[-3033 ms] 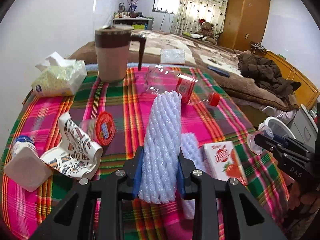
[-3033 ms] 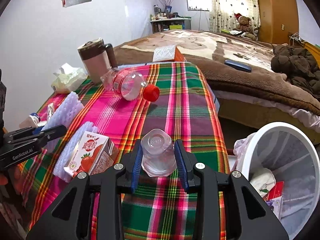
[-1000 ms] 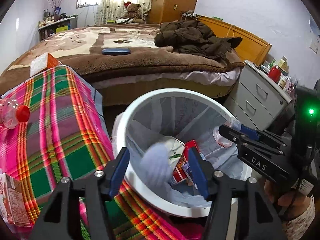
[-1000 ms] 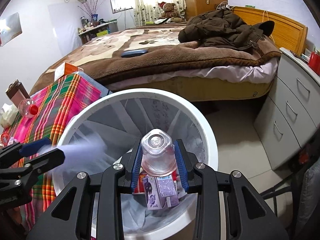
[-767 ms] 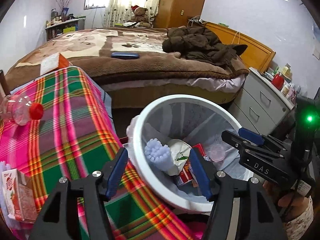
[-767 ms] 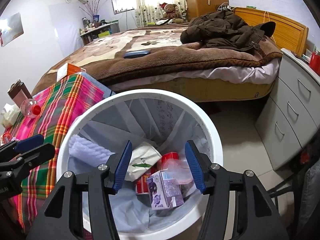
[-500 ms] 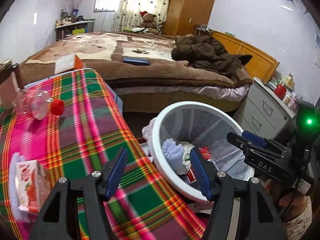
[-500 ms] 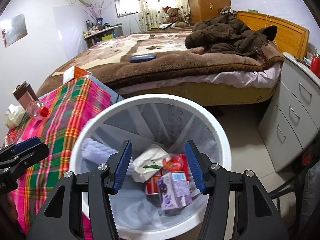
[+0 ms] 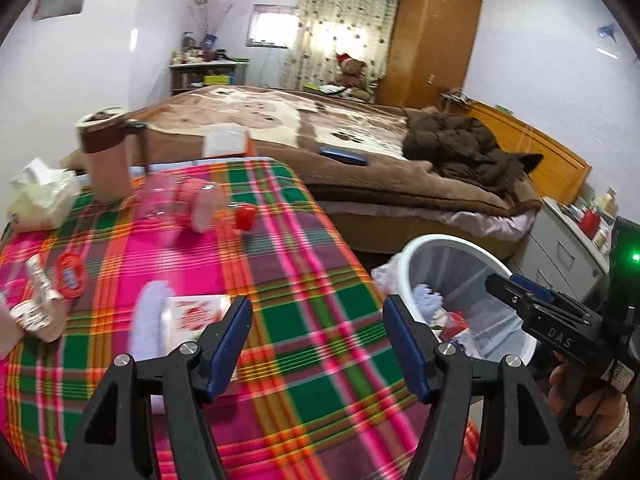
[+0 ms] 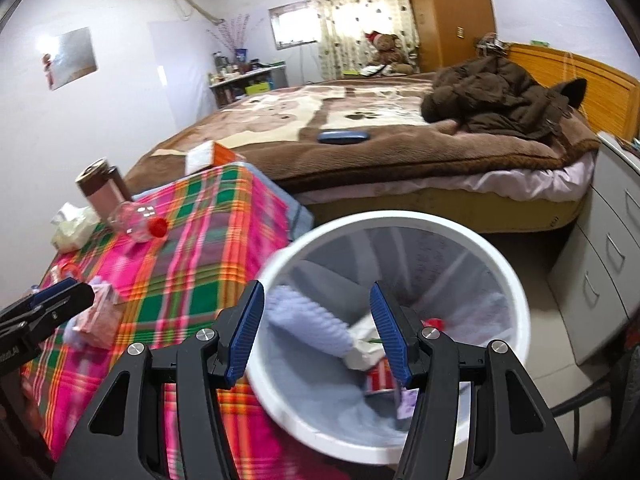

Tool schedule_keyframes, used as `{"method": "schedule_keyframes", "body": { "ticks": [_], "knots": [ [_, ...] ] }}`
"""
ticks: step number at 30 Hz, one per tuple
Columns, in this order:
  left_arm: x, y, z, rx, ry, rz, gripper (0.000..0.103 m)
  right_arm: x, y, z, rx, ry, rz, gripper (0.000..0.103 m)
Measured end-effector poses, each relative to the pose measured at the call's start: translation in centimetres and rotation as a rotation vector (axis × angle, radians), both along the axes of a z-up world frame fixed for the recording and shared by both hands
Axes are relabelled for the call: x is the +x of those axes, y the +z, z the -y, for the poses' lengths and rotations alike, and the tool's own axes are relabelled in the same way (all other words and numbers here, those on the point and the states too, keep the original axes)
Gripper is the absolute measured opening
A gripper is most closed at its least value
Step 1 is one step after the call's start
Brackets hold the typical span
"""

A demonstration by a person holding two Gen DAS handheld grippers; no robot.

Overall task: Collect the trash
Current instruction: 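Move the left tool toward the blue-lidded white tub while the right tool approaches the strawberry milk carton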

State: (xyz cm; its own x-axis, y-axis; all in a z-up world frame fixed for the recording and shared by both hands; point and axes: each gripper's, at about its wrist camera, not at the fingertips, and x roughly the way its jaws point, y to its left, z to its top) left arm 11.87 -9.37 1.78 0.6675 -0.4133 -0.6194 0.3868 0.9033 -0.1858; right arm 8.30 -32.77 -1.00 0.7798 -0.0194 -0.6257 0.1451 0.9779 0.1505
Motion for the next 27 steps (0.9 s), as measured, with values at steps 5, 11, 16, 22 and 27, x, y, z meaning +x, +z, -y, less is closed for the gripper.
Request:
{"method": "schedule_keyframes", "body": {
  "ticks": [5,11,16,22,27],
  "knots": [
    [-0.3,-0.2,-3.2,0.008,0.071,0.008,0.071,0.3,0.1,-2.3,0.011,0.049,0.009,0.057],
    [-0.5,-0.6,-7.2,0.014,0.161,0.007,0.071,1.0,0.0,-5.3,0.023,0.122,0.006,0.057],
    [-0.6,-1.0,-10.9,0.023,0.251,0.008,0.073,1.3,-0.2,-7.6,0.024,0.172,0.000,0.057],
    [-0.8,-1.5,-15.6,0.026,0.351,0.004,0.075,2.2,-0.8,-10.5,0.046,0.228,-0.024,0.057],
    [-0.9,-1.6,-19.5,0.025,0.435,0.003,0.077,2.8,-1.1,-13.4,0.050,0.288,-0.043,0.057]
  ]
}}
